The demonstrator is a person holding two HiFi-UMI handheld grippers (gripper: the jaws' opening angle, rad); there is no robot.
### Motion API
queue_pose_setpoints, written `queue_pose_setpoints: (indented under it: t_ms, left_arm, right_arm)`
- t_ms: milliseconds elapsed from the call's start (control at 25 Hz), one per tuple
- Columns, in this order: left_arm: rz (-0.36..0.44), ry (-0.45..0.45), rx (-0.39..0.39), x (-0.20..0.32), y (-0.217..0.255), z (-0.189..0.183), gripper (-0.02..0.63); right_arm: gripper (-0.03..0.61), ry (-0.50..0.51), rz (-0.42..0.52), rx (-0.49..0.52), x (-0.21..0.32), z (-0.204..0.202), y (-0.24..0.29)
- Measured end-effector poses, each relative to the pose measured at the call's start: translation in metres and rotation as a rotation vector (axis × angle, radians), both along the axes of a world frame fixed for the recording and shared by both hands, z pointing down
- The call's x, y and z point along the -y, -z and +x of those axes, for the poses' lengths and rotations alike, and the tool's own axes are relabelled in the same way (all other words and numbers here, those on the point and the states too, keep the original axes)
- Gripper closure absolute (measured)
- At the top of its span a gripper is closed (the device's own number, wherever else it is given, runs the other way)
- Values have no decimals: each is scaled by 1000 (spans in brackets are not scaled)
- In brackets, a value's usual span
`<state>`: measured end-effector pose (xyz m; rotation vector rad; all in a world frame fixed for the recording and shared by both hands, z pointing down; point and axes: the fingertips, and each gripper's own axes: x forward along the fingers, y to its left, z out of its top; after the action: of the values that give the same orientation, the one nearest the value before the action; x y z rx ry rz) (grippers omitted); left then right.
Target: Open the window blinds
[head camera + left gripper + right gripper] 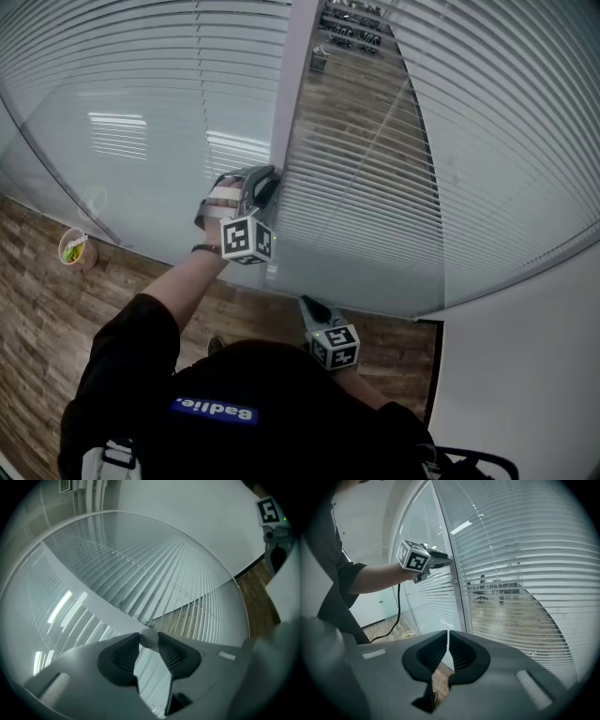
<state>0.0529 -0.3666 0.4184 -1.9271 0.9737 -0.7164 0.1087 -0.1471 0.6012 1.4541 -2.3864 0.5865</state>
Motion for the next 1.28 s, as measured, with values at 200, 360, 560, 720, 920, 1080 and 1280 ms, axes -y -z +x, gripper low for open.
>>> queue_pose_setpoints:
  t_ms: [200,360,560,720,920,1080,1280]
  left_arm:
    - [65,-19,103,-1,0,1,489]
    - [96,-34,166,-2,-1,1,489]
    - [136,-57,258,-3,-1,1,488]
    - [178,-63,339,-2,-4,1,489]
    - [200,-71,382,-1,-4,1,489]
    - [192,-72,393,-1,-8,0,489]
    - [186,-82,349,-2,-4,1,476]
  right_arm:
    - [561,4,-1,6,2,-1,0]
    - [561,7,-4,9,3,-1,-1]
    - [561,11,-5,14,4,-2,-2]
    - [561,11,-7,18,3,-2,-3]
    - [561,13,-6,21,4,-1,-4]
    - [561,13,-5,19,3,0,-3]
    - [557,13,-6,14,2,0,-4]
